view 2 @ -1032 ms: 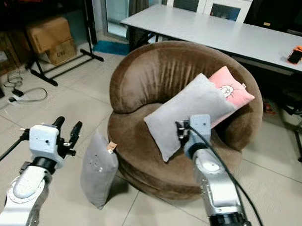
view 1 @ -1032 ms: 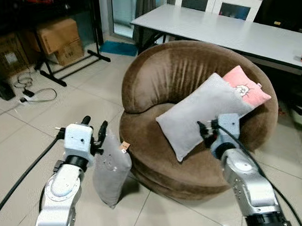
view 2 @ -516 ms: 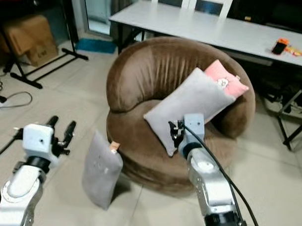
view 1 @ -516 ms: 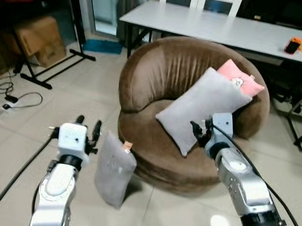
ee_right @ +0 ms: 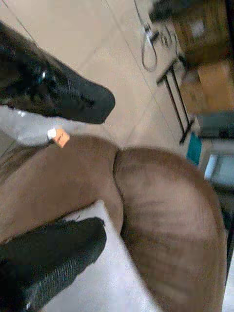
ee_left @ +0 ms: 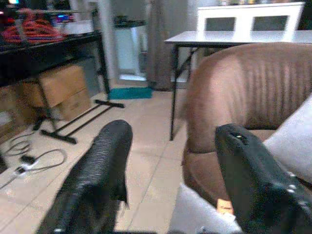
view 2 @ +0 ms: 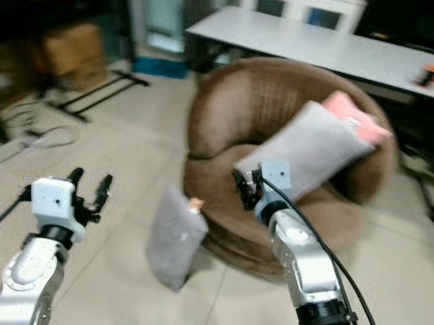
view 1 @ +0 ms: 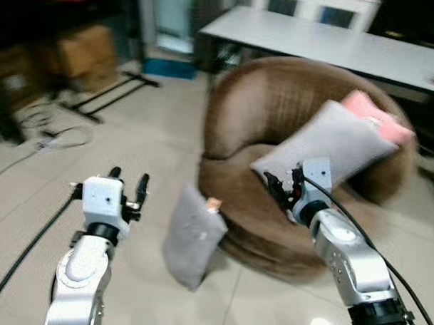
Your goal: Move the pillow to the sofa from floor
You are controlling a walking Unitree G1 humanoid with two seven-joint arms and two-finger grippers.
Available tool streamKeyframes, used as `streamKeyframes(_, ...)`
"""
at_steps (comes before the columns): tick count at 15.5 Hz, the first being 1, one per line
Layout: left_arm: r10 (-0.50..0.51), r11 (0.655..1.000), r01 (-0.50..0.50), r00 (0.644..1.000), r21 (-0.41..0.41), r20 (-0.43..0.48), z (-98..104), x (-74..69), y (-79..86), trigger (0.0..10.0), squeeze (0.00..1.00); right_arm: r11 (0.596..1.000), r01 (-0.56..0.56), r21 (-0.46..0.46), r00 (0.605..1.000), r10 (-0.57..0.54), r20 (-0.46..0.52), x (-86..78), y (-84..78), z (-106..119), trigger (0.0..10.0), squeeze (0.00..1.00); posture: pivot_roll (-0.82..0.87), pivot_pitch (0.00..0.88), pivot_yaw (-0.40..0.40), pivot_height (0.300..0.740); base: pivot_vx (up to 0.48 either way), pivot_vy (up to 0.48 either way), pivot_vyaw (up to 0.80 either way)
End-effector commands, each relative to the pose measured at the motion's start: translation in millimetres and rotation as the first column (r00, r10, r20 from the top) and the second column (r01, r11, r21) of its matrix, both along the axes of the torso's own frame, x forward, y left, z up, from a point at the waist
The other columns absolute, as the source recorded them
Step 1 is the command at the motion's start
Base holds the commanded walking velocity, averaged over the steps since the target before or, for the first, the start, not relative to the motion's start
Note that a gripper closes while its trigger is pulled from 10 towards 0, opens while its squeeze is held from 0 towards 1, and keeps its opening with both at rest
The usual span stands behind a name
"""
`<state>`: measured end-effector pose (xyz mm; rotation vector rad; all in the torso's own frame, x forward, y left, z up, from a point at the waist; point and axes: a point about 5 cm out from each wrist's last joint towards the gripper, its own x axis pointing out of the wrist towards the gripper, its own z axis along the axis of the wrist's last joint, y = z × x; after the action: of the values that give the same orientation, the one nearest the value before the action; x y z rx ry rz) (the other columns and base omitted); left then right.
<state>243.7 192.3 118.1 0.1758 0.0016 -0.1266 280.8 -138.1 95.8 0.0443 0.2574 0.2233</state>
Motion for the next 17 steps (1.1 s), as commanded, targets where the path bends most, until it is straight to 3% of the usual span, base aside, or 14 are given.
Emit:
streamKeyframes(1,-0.015,1.000,0.014,1.000,0.016,0.024,5,1.8,-4.3,10.0,1.00,1.000,-0.004,-0.008,1.000,0.005,0.013,0.8,-0.7,4,10.0,1.00,0.05,0.000,-0.079,0.740,0.000,0.000,0.79)
streamKeyframes(3,-0.019,1.000,0.018,0.999,0.018,0.031,6,1.8,-3.1,10.0,1.00,1.000,-0.008,-0.008,1.000,0.008,0.010,-1.7,3.1,6,10.0,1.00,0.05,0.000,-0.079,0.740,0.000,0.000,0.79)
streamKeyframes(5,-0.013,1.000,0.013,0.999,0.013,0.033,7,2.0,-1.0,10.0,0.99,1.000,0.022,0.001,1.000,-0.022,-0.007,-3.6,2.8,2,10.0,0.00,0.05,0.000,-0.080,0.740,0.129,0.000,0.00)
streamKeyframes(11,0.000,1.000,0.000,1.000,0.011,0.029,6,1.4,1.7,10.0,0.99,0.997,0.007,-0.081,1.000,-0.007,0.000,-5.0,0.1,-7,10.0,0.00,0.06,0.000,-0.085,0.740,0.344,0.000,0.13)
streamKeyframes(17,0.005,1.000,-0.005,1.000,0.014,0.026,5,2.6,3.1,10.0,0.99,0.995,0.077,-0.057,0.997,-0.078,-0.018,-2.0,-10.2,-11,10.0,0.00,0.05,0.000,-0.085,0.740,0.373,0.000,0.13)
